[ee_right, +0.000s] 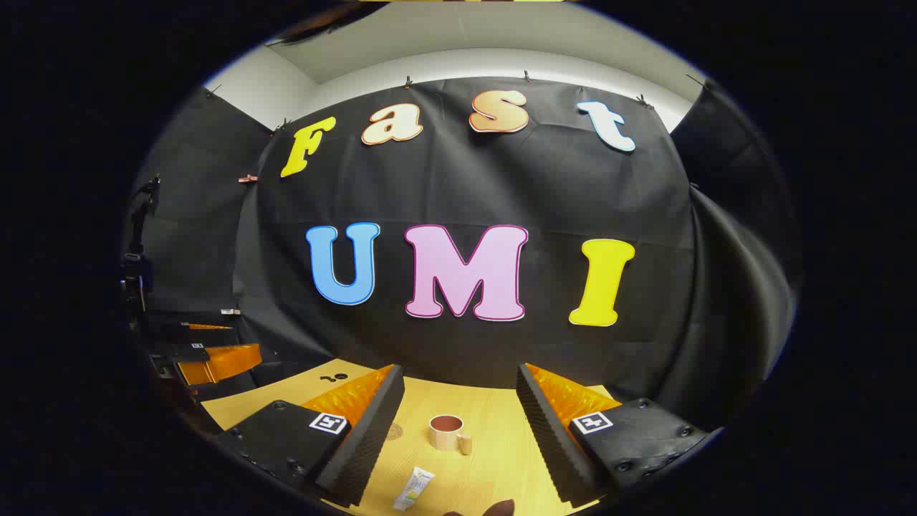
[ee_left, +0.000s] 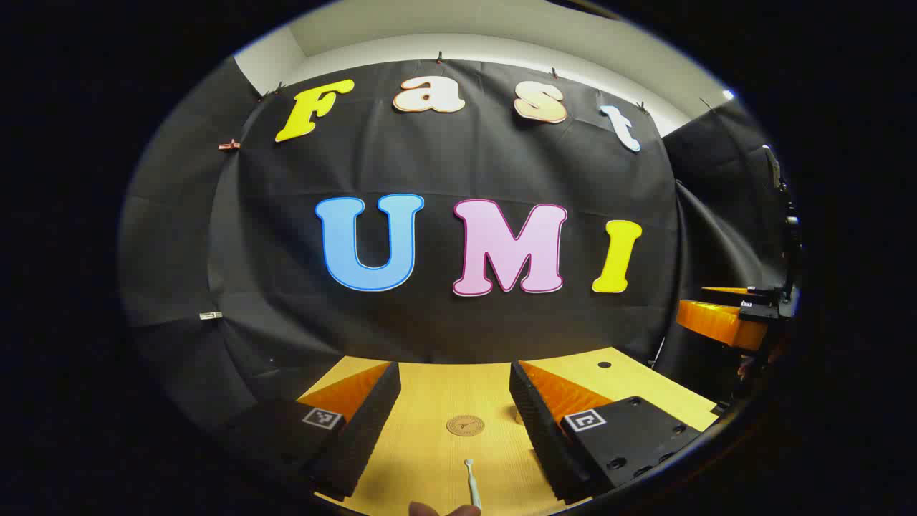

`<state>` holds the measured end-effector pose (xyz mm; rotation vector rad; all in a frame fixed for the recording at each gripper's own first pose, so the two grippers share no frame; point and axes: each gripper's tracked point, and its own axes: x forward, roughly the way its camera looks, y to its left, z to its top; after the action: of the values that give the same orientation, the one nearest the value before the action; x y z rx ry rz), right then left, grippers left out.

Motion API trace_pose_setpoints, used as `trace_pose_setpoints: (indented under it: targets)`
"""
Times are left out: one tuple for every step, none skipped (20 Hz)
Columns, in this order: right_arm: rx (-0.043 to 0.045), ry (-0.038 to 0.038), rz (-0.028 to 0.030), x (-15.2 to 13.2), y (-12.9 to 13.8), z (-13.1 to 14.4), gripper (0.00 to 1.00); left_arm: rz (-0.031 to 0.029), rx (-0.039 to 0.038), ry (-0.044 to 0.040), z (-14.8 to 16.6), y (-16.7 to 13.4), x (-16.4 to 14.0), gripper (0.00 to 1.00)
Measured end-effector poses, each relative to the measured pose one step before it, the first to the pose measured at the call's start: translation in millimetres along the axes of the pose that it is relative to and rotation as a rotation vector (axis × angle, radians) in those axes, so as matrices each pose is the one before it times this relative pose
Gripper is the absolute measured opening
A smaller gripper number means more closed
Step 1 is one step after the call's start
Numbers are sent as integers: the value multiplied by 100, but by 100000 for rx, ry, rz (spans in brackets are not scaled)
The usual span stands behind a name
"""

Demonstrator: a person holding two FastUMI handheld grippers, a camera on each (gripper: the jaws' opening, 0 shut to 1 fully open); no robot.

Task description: Put the toothbrush and toothpaste on the desktop into the cup, then pick up the cup and place it on the coaster on the desktop.

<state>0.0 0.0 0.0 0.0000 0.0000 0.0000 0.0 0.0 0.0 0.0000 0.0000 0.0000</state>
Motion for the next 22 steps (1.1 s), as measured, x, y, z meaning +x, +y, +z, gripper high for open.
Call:
trace_pose_setpoints:
  targets:
    - [101,216,-185,99,13,-113,97,-16,-41,48,-166,90,4,96]
    - [102,329,26,54,17,-76,97,-48,-151,10,95,75,-8,96]
    - [222,306,148,21,138,-124,97,78,-36,94,-138,40,34,96]
    - [597,190,222,-23,128,-11,97,126,74,21,42,71,1,96]
    - [818,106,-1,19,43,-29,97,10,75,-32,-64,23,18,96]
    - [775,62,-52,92,33,-5,97,43,9,98,-37,49,34,96]
    - [401,299,-48,167,17,-116,97,22,-45,161,-113,172,-6,96]
    - [-7,359,-92,70,-41,-104,97,135,-72,216,-26,20,55,97]
    - [-285,552,56,42,53,-245,97,-13,-73,338,-227,93,21,96]
    - [-407,817,179,139,136,-301,97,-58,-48,432,-149,20,10,96]
    - [-263,896,331,-16,125,-370,97,-6,3,535,-241,78,73,96]
    - [-189,1228,533,83,273,-434,97,-3,95,571,-164,19,43,97]
    - [-406,1884,257,258,111,-756,97,63,109,554,-373,96,39,97]
    - [-721,3084,486,266,228,-933,97,-96,60,708,-228,85,113,97]
    - [-355,2586,1009,156,360,-969,96,-27,34,726,-463,49,-17,97]
    - [-163,2843,1234,284,406,-883,97,16,104,778,-314,78,40,97]
    - [157,2766,1640,361,463,-925,97,29,221,800,-479,27,130,96]
    - [670,2826,1455,397,455,-960,97,44,276,824,-338,91,48,97]
    - [1185,3525,1957,593,425,-1141,97,107,274,984,-598,127,85,96]
    - [2011,3491,2251,653,491,-1171,97,-57,162,986,-445,34,73,97]
    - [2898,4554,2501,738,571,-1483,97,-92,117,1023,-565,11,71,97]
    - [3571,5296,2016,794,162,-1641,97,-46,111,1094,-444,6,119,96]
